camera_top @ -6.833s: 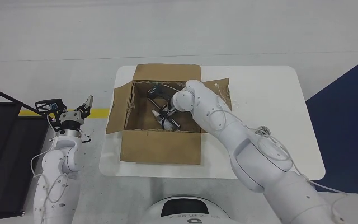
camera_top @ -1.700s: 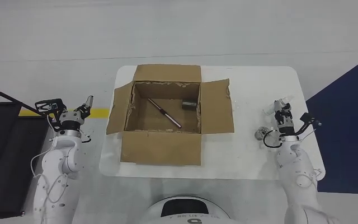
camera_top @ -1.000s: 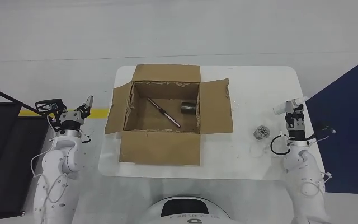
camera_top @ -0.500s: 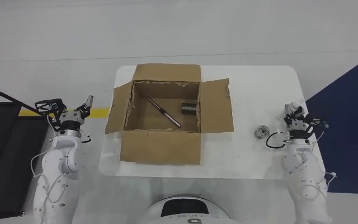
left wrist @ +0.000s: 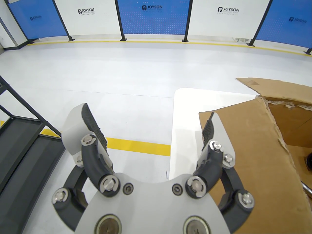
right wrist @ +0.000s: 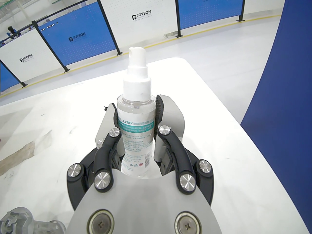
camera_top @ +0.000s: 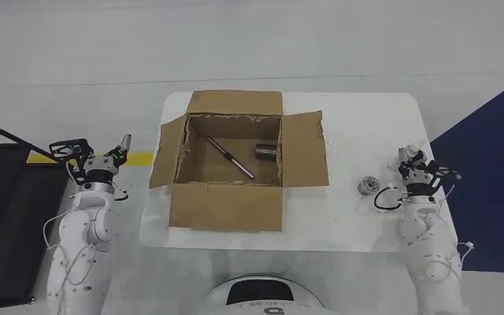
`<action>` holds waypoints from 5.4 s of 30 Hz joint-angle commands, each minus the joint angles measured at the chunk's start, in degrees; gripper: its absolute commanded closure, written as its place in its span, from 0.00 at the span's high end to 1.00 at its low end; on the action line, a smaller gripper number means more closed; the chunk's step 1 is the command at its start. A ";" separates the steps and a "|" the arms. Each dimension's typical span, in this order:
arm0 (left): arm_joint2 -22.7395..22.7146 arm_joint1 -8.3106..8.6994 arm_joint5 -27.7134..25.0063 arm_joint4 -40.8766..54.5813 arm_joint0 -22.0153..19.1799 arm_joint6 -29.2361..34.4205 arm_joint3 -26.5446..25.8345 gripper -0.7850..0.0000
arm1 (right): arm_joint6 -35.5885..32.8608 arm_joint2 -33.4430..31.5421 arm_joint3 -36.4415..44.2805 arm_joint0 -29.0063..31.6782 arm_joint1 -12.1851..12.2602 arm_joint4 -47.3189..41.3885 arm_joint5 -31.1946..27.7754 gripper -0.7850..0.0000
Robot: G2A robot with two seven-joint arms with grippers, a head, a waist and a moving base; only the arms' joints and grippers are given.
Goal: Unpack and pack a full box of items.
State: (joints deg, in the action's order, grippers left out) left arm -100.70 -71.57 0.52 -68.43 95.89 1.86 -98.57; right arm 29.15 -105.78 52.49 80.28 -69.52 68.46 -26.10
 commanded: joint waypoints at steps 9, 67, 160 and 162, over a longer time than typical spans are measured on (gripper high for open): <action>0.00 0.00 0.00 0.00 0.00 0.00 0.00 1.00 | 0.59 0.04 4.19 3.40 0.33 0.67 -0.54 0.00; 0.00 0.00 0.00 0.00 0.00 0.00 0.00 1.00 | -43.45 -1.71 21.80 5.63 4.70 -24.61 -12.85 1.00; 0.00 0.00 0.00 0.00 0.00 0.00 0.00 1.00 | -91.29 93.39 -29.68 -62.14 -30.01 -24.42 -9.50 1.00; 0.00 0.00 0.00 0.00 0.00 0.00 0.00 1.00 | -90.78 93.45 -31.69 -62.27 -30.97 -24.39 -10.10 1.00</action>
State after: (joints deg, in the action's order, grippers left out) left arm -100.70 -71.57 0.52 -68.43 95.89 1.86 -98.57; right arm -61.88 -12.34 21.75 18.08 -100.11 44.06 -35.95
